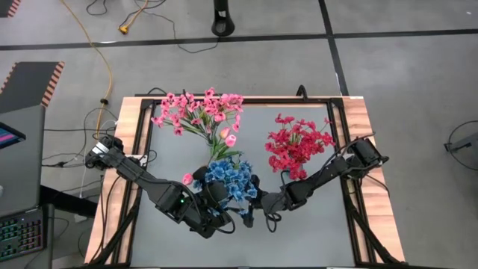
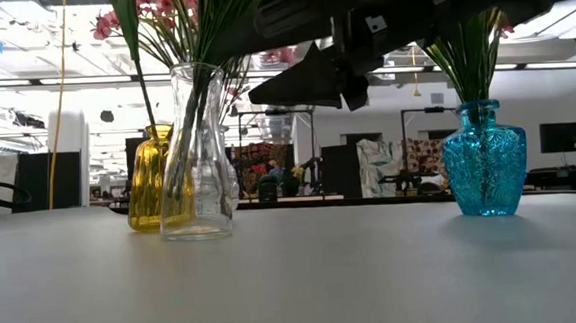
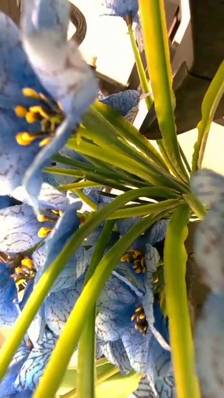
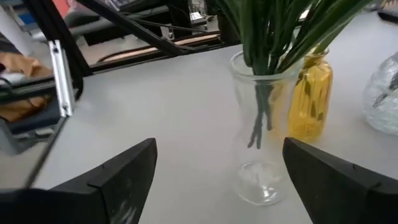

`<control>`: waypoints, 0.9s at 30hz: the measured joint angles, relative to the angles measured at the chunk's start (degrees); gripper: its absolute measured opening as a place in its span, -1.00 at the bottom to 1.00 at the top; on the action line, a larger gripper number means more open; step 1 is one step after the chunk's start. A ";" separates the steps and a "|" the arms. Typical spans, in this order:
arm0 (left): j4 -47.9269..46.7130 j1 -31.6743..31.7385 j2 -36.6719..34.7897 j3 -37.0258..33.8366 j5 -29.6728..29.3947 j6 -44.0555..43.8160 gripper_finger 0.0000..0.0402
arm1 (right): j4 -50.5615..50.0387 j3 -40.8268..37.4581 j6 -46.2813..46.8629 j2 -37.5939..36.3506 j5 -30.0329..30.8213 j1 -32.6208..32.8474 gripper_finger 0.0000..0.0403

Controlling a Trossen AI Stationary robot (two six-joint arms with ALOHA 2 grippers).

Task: Sort flowers into vase by color
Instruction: Put the blue flowers into the bottom transparent vase

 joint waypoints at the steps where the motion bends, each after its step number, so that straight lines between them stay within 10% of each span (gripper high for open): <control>1: 0.00 0.00 0.00 0.00 0.00 0.00 0.03 | 0.00 0.00 0.92 0.00 -0.02 0.00 0.85; 27: 0.21 0.00 0.00 -0.02 0.11 0.00 0.03 | 17.84 3.04 -12.54 8.74 1.63 -4.93 0.85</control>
